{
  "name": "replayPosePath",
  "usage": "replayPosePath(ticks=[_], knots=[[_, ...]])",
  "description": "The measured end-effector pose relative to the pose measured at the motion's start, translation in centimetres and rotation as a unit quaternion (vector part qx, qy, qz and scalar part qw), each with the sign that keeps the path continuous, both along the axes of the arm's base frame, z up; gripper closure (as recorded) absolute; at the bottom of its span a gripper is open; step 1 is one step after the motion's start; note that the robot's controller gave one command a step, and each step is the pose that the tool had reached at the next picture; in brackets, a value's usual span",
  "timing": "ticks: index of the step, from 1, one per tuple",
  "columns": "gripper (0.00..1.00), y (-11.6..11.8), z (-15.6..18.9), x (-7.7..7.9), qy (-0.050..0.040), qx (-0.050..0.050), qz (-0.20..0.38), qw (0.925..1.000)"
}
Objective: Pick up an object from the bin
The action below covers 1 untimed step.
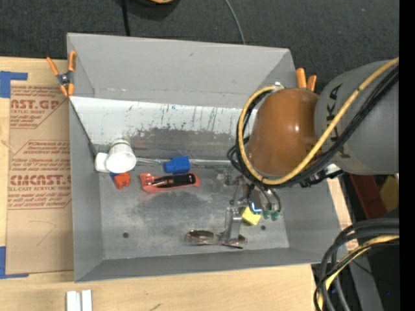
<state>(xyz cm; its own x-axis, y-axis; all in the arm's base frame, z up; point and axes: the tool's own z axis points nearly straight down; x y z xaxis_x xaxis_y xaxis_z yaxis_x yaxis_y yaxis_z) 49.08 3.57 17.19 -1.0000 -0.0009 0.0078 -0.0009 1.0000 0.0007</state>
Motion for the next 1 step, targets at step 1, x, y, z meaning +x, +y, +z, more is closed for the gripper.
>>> replayPosePath(ticks=[1], knots=[[0.00,-0.02,0.42,0.17,-0.0038,0.000,0.000,1.0000]])
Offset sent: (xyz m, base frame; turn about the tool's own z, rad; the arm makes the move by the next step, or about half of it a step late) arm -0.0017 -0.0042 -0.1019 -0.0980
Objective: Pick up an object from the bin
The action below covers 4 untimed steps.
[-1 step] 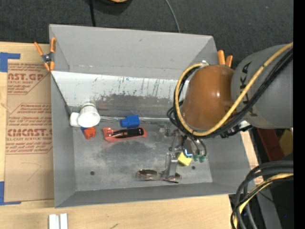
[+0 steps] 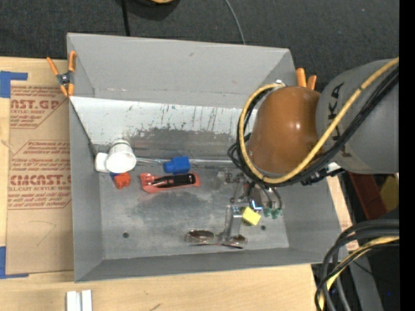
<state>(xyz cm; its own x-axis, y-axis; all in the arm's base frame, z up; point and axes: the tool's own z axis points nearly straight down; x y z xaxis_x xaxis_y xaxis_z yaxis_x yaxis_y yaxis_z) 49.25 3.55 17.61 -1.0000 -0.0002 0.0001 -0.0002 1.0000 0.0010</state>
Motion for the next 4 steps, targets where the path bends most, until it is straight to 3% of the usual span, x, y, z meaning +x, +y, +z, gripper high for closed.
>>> replayPosePath(ticks=[1,2,3,4], knots=[[0.00,-0.1,-3.3,0.2,-0.0043,0.000,0.018,0.9998],[0.00,-0.1,-7.9,0.4,0.0009,0.000,-0.016,0.9999],[1.00,0.3,-10.7,-0.6,-0.0040,0.000,0.020,0.9998],[1.00,0.3,-10.7,-0.6,-0.0040,0.000,0.020,0.9998]])
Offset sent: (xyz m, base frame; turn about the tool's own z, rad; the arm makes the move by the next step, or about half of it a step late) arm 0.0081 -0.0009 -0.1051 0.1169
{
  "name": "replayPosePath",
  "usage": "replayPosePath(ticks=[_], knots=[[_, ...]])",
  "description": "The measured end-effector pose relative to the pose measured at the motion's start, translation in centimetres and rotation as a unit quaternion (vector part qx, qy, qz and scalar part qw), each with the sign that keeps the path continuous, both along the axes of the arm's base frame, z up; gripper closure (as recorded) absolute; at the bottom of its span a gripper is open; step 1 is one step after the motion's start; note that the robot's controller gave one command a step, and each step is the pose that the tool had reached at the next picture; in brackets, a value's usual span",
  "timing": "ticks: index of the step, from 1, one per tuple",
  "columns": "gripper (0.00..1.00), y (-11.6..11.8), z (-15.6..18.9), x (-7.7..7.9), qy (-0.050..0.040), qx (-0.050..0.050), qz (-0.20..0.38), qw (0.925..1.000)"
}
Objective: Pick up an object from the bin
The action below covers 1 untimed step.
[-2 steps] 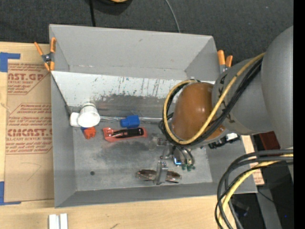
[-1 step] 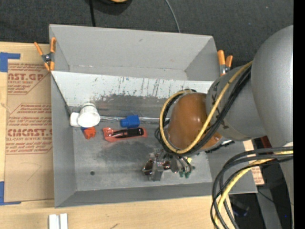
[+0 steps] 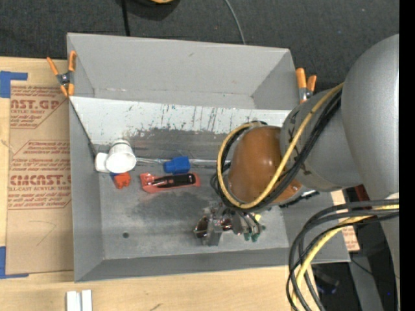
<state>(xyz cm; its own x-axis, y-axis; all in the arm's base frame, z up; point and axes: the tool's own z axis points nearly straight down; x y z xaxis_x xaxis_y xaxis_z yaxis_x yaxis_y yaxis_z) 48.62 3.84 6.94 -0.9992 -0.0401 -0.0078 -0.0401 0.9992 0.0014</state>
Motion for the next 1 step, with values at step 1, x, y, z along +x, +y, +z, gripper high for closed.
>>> replayPosePath(ticks=[1], knots=[[1.00,-1.01,21.03,0.28,-0.0027,0.000,0.050,0.9988]])
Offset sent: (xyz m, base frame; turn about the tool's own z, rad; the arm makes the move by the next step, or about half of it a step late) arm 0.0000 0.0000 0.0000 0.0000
